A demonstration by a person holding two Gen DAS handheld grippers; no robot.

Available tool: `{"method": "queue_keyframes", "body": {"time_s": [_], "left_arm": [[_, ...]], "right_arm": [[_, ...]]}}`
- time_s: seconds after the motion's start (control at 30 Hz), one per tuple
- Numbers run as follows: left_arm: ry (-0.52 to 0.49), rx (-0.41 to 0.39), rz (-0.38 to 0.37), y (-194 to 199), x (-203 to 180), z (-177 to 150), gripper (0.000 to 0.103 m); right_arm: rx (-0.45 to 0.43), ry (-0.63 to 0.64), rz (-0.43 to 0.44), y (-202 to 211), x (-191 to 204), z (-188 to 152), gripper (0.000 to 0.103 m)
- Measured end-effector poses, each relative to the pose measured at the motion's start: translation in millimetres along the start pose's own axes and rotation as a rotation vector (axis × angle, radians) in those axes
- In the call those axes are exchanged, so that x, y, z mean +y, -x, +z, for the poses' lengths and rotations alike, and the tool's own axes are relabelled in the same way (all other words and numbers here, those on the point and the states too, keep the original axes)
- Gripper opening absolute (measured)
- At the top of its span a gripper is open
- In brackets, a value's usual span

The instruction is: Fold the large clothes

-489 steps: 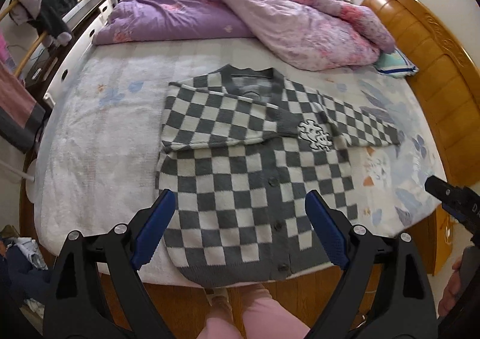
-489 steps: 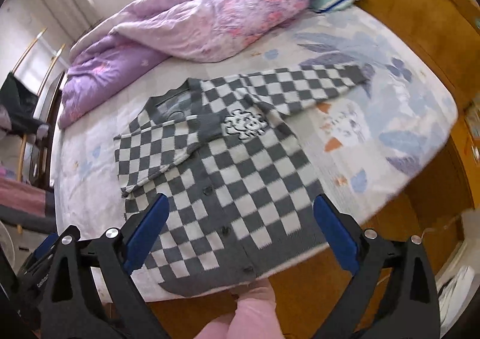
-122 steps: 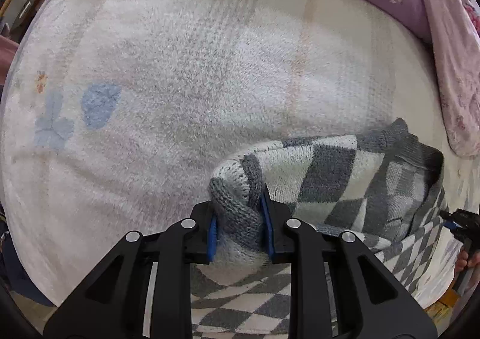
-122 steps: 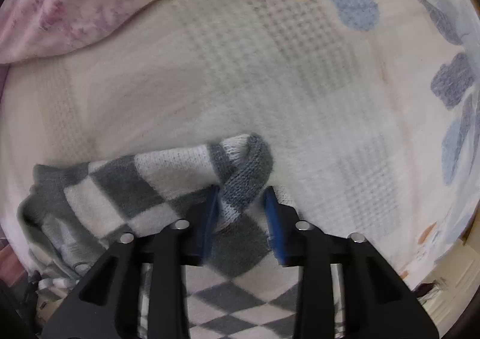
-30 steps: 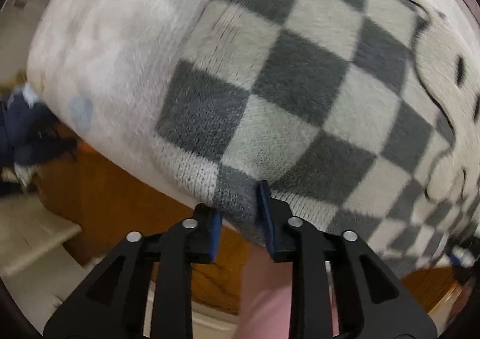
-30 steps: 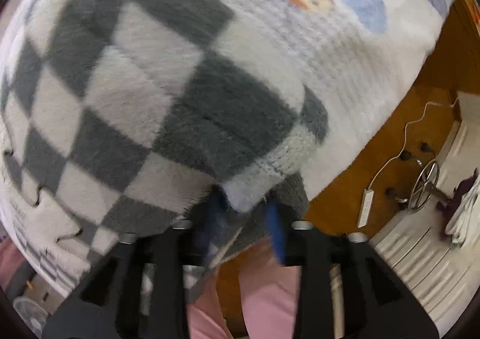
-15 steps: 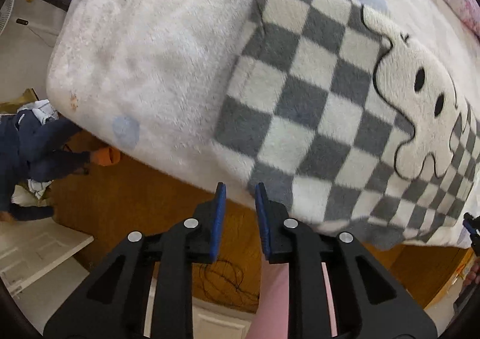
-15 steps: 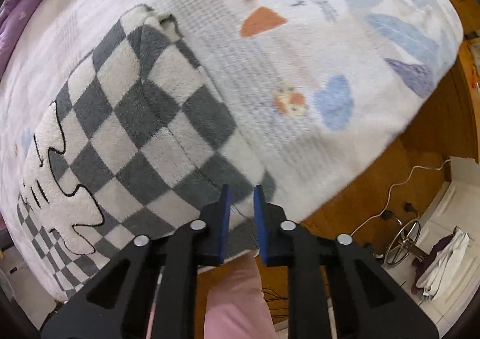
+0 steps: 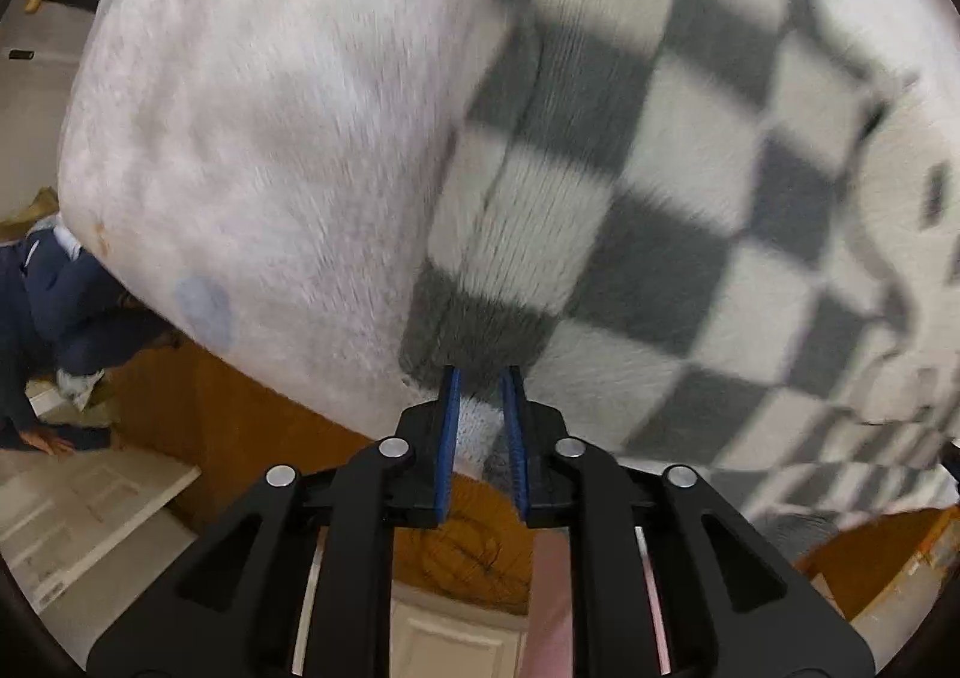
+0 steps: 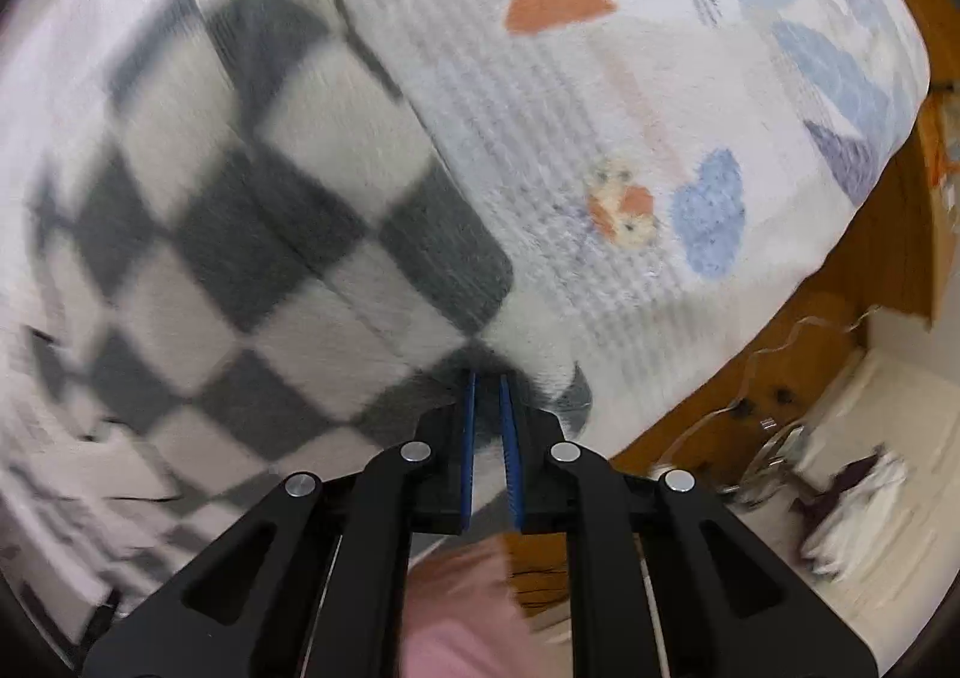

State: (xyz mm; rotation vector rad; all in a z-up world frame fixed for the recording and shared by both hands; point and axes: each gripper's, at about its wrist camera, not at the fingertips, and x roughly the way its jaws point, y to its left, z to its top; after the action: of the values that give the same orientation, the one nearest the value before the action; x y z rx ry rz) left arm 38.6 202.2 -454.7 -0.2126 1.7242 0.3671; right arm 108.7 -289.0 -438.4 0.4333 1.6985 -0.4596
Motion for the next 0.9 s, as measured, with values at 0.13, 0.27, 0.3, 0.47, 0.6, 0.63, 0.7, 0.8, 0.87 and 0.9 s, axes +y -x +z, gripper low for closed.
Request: {"method": "queue_keyframes", "body": {"time_s": [0.13, 0.27, 0.3, 0.47, 0.6, 0.63, 0.7, 0.8, 0.87, 0.9], "left_arm": [[0.002, -0.080, -0.027, 38.2, 3.1, 27.9, 0.056], [-0.073, -0.171, -0.051, 61.0, -21.0, 74.1, 0.032], [-0.081, -0.184, -0.052, 59.1, -28.2, 81.2, 0.021], [-0.083, -0.205, -0.041, 36.0, -51.5, 148.1, 0.012], [-0.060, -0.117, -0.036, -13.4, -60.6, 176.7, 0.010], [-0.080, -0.115, -0.006, -10.1, -65.6, 175.5, 0.010], [-0.122, -0.118, 0.029, -1.6, -71.6, 168.5, 0.010], [-0.151, -0.099, 0.023, 14.8, -71.7, 159.9, 0.018], [-0.131, -0.115, 0.002, 27.7, -65.7, 160.2, 0.039], [-0.117, -0.130, 0.021, 33.3, -63.2, 161.9, 0.062]], "right_arm": [[-0.082, -0.093, 0.117, 52.3, -0.7, 15.7, 0.029], [-0.158, -0.046, 0.180, 84.9, 25.3, 48.6, 0.028], [-0.171, -0.023, 0.188, 92.6, 35.2, 58.9, 0.028], [-0.055, 0.067, 0.152, 41.6, 74.7, 120.7, 0.025], [0.047, 0.050, 0.172, -17.2, 83.0, 151.2, 0.027], [0.064, 0.041, 0.171, -16.8, 83.2, 154.0, 0.027], [0.093, 0.045, 0.169, -10.2, 82.6, 157.1, 0.026], [0.085, 0.111, 0.196, 14.2, 77.7, 157.9, 0.028], [0.062, 0.085, 0.247, 30.2, 64.8, 162.6, 0.052], [0.037, 0.059, 0.253, 37.5, 57.4, 165.9, 0.060]]}}
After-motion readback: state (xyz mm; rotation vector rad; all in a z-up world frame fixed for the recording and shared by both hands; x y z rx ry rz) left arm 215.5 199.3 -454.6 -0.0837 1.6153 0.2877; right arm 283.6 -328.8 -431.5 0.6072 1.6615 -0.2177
